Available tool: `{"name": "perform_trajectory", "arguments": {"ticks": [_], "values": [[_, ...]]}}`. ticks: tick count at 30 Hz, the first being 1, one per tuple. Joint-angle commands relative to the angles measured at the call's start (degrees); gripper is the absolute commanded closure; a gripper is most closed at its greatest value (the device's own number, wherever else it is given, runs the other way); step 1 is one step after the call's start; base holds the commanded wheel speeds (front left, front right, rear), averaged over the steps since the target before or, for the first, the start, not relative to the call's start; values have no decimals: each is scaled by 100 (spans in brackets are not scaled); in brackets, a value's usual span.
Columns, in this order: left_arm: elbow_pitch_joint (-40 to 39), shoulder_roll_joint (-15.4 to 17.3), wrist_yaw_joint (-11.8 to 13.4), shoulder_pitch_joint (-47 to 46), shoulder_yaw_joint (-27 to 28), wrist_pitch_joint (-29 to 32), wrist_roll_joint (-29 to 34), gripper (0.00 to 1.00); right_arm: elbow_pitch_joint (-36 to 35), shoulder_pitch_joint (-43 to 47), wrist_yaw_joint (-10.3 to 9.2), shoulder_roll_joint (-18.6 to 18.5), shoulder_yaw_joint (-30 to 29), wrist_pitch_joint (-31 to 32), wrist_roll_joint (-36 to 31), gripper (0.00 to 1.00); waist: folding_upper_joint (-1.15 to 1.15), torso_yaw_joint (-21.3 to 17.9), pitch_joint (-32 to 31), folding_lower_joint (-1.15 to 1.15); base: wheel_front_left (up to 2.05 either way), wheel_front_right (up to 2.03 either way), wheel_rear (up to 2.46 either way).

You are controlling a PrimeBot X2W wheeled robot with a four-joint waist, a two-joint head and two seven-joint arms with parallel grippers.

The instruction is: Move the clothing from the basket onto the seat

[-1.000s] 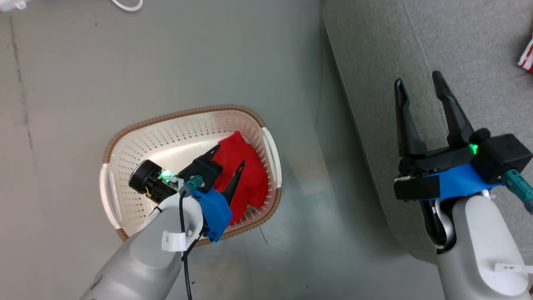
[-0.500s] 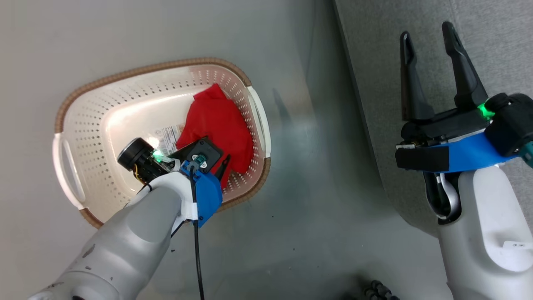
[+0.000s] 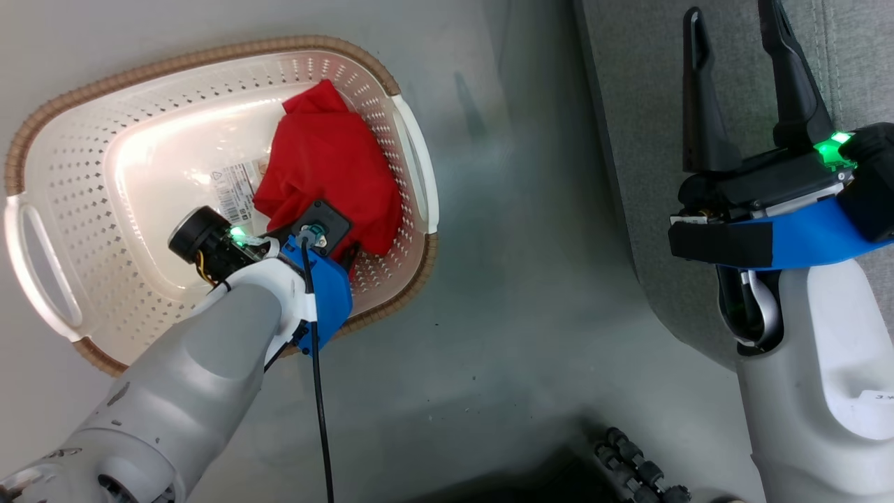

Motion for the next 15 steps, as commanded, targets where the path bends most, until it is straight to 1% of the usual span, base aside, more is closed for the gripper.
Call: {"name": "perform_trajectory", "arguments": {"ticks": [1,5,6,7,15], "values": [[-9,22,-6,-131,-20,19,-32,0,-38,-138,1,6,3,-22,33,0,0,-39,104,-1,0,0,0],[12,-6,-6,-208,-45,-50,62,0,-57,-123,1,7,14,-22,63,0,0,-43,200,-1,0,0,0],[22,-6,-6,-233,-49,-53,110,61,-53,-121,1,6,13,-22,63,0,0,-41,214,-1,0,0,0],[15,-18,-6,-264,-49,-93,146,100,-48,-123,1,6,13,-22,66,0,0,-40,226,-1,0,0,0],[-45,-89,-7,-257,-55,-176,201,100,7,-131,1,6,-17,-21,55,0,0,16,193,-1,0,0,0]]}}
